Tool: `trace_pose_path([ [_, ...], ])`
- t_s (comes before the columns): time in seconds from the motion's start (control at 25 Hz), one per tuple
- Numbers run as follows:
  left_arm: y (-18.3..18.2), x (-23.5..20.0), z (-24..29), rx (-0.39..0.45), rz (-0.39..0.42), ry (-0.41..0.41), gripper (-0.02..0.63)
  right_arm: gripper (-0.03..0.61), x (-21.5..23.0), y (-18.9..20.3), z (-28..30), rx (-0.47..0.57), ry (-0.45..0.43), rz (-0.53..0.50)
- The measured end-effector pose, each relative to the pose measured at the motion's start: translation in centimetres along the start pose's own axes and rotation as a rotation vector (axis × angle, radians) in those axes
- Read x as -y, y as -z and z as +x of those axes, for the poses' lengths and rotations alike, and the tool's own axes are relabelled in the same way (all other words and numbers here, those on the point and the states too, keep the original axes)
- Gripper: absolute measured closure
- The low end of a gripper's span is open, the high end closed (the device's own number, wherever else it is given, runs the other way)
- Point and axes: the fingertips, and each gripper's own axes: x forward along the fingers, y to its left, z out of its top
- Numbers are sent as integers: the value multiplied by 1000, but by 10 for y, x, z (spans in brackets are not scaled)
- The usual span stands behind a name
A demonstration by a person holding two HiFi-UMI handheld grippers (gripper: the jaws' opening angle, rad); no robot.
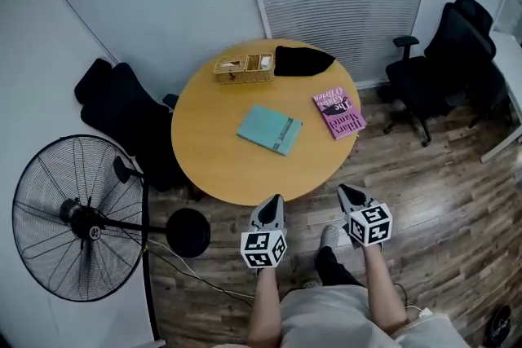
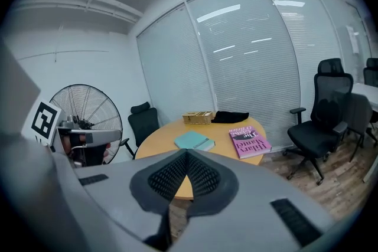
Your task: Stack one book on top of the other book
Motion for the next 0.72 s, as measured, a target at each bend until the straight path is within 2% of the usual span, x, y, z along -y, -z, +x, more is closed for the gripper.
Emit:
trace_pose_path([
  [0.4, -23, 3, 83, -26, 3, -12, 586, 558, 83, -29, 41, 0, 33, 75],
  [0.72, -34, 15, 141, -51, 31, -6, 586, 558, 144, -37, 66, 2, 52, 140],
])
